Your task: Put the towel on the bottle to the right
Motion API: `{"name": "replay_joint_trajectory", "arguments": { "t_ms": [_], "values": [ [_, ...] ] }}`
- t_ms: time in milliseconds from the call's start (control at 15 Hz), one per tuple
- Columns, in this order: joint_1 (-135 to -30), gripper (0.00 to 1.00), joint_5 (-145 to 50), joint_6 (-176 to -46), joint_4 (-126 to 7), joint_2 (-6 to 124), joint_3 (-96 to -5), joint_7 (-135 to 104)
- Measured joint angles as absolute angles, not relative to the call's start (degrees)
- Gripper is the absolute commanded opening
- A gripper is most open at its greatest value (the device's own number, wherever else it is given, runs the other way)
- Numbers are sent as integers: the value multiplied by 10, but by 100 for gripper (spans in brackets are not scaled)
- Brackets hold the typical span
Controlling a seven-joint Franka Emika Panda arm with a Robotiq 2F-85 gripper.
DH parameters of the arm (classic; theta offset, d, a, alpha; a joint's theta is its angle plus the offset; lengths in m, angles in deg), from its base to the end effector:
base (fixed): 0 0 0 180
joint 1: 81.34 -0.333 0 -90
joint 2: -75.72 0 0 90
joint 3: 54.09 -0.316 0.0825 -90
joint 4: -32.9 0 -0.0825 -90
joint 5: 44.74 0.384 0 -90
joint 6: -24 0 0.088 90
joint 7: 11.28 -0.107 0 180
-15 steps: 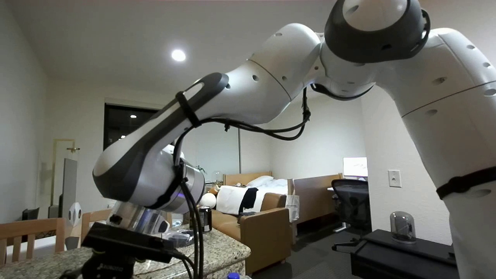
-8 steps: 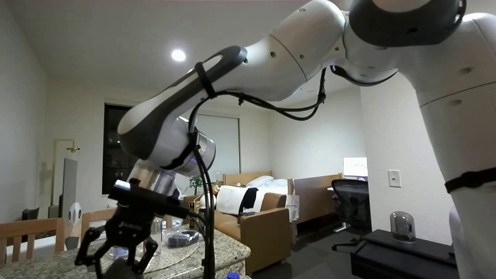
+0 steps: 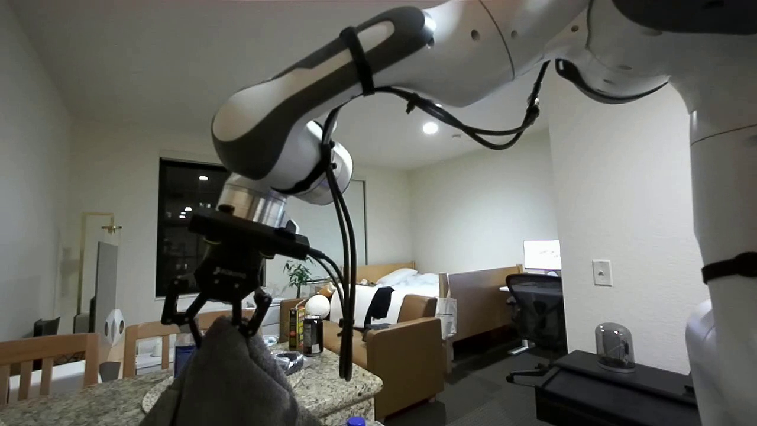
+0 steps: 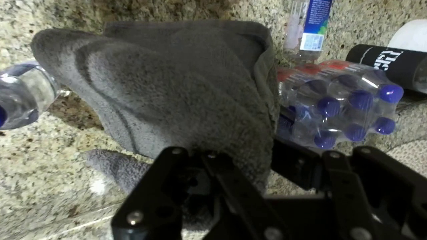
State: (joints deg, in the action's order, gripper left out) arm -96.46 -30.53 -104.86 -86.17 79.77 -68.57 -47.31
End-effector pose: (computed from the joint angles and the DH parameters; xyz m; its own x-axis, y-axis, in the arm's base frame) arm 0.4777 0.2819 0.4829 0.9666 -0.2494 0.0592 -0.2215 -0.9290 -0.2966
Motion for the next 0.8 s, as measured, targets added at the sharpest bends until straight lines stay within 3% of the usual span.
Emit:
{"name": "replay_joint_trajectory", "arguments": {
  "t_ms": [467,800],
  "values": [
    [-946,10,-366,-993,-881,893,-687,-593],
    [-911,10,-366,-1021,-940,915,-674,-596]
  ]
}}
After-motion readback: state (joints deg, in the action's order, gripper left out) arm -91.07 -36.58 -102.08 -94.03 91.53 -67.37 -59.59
